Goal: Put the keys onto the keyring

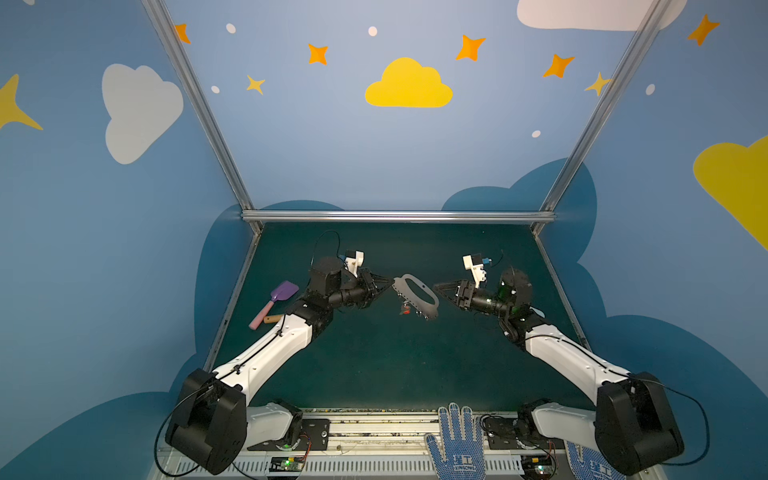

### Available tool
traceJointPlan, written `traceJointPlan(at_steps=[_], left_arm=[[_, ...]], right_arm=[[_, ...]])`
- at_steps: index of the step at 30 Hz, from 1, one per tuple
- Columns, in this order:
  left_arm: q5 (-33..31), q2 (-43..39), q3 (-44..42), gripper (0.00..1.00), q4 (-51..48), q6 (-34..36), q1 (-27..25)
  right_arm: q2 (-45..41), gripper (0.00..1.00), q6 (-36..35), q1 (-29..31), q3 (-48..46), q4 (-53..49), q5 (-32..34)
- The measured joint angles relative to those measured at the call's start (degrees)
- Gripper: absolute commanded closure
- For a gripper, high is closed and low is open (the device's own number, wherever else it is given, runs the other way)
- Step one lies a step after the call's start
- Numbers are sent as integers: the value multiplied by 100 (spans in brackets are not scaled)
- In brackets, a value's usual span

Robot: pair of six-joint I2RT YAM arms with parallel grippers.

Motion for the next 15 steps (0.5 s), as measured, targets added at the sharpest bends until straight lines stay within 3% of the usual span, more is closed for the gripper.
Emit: traceJointPlan(at_steps=[3,5,7,12,15], left_arm=[[13,0,0,96,35,-22,0],[20,0,0,96,39,-37,0],[20,0,0,96,37,-39,0],[-17,-7,0,96,20,-22,0],[-125,-7,-74,93,-144,61,52]], right_arm=[[153,39,50,44,0,107,-81],[234,49,114,81,0,186,-149],[308,68,184,116,0,308,-245],[428,96,378,149,4,557,-481],[378,100,450,140,94,710,-612]])
